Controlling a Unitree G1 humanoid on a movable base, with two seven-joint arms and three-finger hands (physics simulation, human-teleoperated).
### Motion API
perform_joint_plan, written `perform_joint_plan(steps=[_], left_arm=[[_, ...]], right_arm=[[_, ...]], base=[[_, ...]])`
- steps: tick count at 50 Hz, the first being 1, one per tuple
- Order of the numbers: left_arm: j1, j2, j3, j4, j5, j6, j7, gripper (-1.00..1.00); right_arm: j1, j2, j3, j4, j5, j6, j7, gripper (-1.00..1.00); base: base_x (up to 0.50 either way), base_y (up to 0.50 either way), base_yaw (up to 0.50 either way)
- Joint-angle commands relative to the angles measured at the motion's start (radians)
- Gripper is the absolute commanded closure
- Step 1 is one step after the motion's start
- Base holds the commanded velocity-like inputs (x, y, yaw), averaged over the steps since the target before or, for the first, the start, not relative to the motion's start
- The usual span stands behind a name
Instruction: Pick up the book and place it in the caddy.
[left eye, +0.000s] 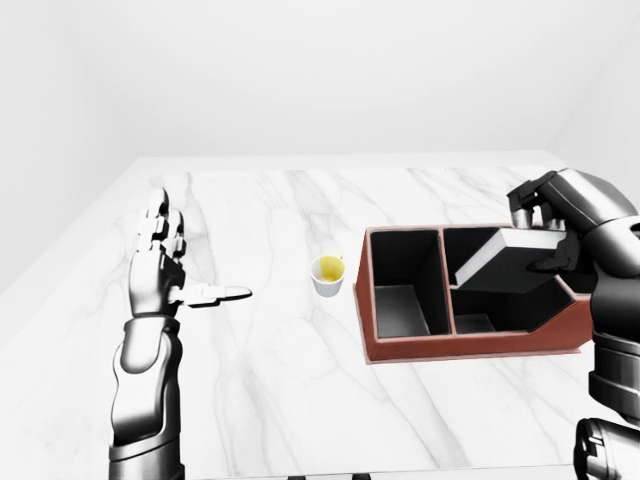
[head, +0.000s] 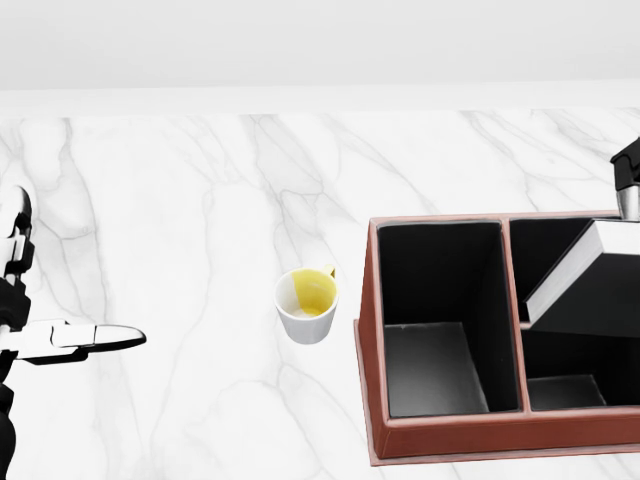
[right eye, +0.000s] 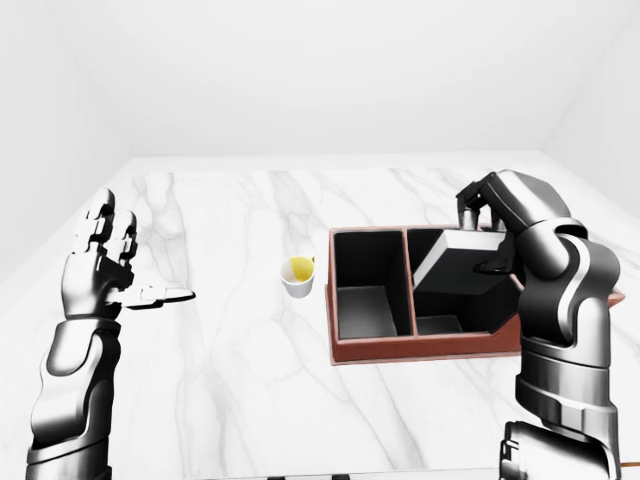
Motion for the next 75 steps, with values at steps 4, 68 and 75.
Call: perform_joint_plan(steps=[4, 68, 75], left_arm=[[-0.005, 0.002, 0.0, -0.001, -0.001, 0.0, 0.0, -1.0], [-0.003, -0.002, -0.009, 0.026, 0.005, 0.0, 0.0, -1.0], [0.0, -0.003, -0.009, 0.025, 0.006, 0.0, 0.0, -1.0]], right_arm=[[-0.006, -0.012, -0.012, 0.036, -0.022, 0.0, -0.032, 1.0], [-0.016, 0.024, 0.064, 0.288, -0.128, -0.01, -0.179, 1.0], [-0.016, 0.03, 0.074, 0.31, -0.138, -0.033, -0.191, 1.0]], base=[[0.0, 0.0, 0.0], [0.0, 0.0, 0.0], [0.0, 0.0, 0.0]])
